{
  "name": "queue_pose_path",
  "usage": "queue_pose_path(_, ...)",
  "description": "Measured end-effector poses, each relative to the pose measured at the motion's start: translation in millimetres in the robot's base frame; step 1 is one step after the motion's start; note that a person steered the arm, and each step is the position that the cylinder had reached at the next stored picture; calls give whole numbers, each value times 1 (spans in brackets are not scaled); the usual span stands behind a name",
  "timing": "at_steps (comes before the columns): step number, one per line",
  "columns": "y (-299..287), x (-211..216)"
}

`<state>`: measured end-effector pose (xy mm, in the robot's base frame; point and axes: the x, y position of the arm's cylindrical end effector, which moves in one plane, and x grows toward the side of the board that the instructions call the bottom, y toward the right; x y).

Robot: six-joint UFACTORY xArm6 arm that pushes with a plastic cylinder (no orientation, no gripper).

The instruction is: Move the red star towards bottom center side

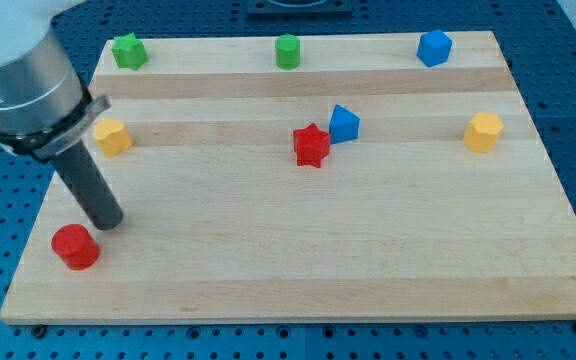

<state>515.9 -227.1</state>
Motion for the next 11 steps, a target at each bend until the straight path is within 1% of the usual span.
queue_pose_path(1, -28, 19)
queue_pose_path(2, -36, 40)
queue_pose_path(4, -38, 38)
queue_pose_path(5, -14, 14)
queue_pose_path(6, 23, -12)
queue_pose_path(7, 24, -12)
queue_pose_path(8, 24, -24)
queue_pose_path(9, 25, -70)
queue_pose_path(10, 59, -120)
queue_pose_path(11, 121, -146)
